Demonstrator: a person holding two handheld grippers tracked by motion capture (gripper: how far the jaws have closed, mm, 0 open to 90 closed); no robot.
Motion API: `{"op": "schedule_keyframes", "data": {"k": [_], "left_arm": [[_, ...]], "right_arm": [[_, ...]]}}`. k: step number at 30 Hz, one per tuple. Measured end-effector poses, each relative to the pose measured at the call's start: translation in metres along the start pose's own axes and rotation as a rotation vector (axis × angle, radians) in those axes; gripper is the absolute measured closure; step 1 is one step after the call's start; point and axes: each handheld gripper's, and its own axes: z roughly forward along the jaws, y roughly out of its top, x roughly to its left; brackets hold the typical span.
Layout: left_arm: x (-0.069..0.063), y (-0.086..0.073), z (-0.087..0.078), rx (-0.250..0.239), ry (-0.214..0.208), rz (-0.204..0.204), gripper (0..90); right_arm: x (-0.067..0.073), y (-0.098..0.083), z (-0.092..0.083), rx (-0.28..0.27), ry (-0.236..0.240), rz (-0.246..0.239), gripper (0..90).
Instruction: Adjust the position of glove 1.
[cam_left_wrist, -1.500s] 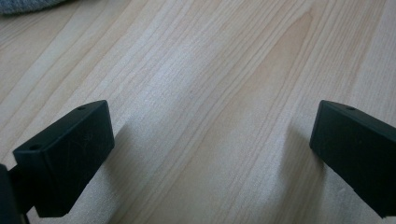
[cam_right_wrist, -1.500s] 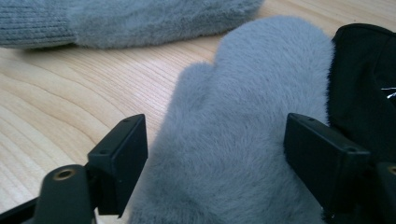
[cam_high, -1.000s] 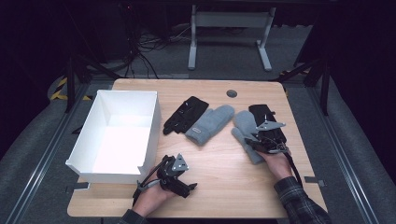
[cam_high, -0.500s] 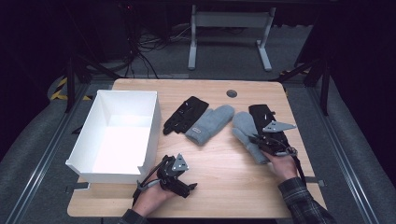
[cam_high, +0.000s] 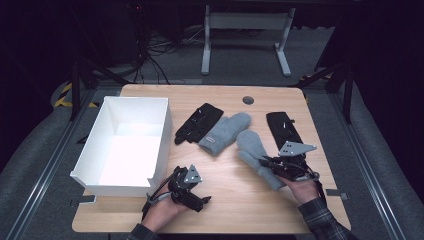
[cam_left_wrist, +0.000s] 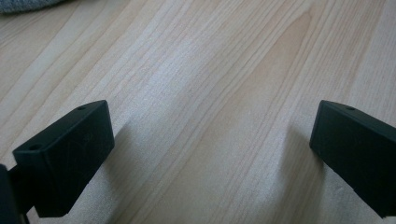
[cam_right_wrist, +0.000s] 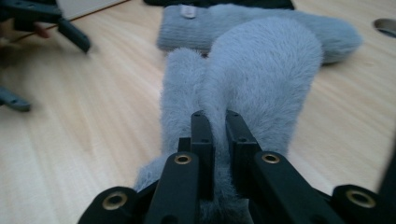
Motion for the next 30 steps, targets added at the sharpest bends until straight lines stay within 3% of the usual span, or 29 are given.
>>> {"op": "schedule_keyframes", "data": {"k": [11, 14, 15, 16, 19, 21, 23, 28, 30], "left_arm": [[0.0, 0.0, 0.0, 0.003, 0.001, -0.003, 0.0], [0.0, 0.001, 0.0, 0.003, 0.002, -0.001, 0.0], [0.0, 0.001, 0.0, 0.003, 0.002, -0.001, 0.0], [0.0, 0.001, 0.0, 0.003, 0.002, 0.0, 0.0], [0.0, 0.001, 0.0, 0.003, 0.002, -0.001, 0.0], [0.0, 0.001, 0.0, 0.003, 0.003, -0.002, 0.0], [0.0, 0.001, 0.0, 0.004, 0.002, -0.002, 0.0], [0.0, 0.001, 0.0, 0.004, 0.002, -0.002, 0.0], [0.0, 0.001, 0.001, 0.003, 0.001, -0.001, 0.0]], "right_arm": [[0.026, -0.012, 0.008, 0.061, 0.09, -0.014, 82.8], [0.031, -0.014, 0.016, 0.098, 0.115, -0.012, 69.6], [0.031, -0.014, 0.016, 0.098, 0.115, -0.012, 69.6], [0.033, -0.014, 0.016, 0.104, 0.117, -0.017, 62.3], [0.035, -0.012, 0.008, 0.072, 0.124, -0.018, 59.4], [0.033, -0.011, -0.001, 0.047, 0.116, -0.01, 62.6], [0.024, -0.014, -0.011, 0.037, 0.085, -0.002, 72.6], [0.002, -0.031, -0.025, 0.061, 0.034, 0.018, 90.0], [-0.004, -0.039, -0.026, 0.091, 0.026, 0.022, 90.0]]}}
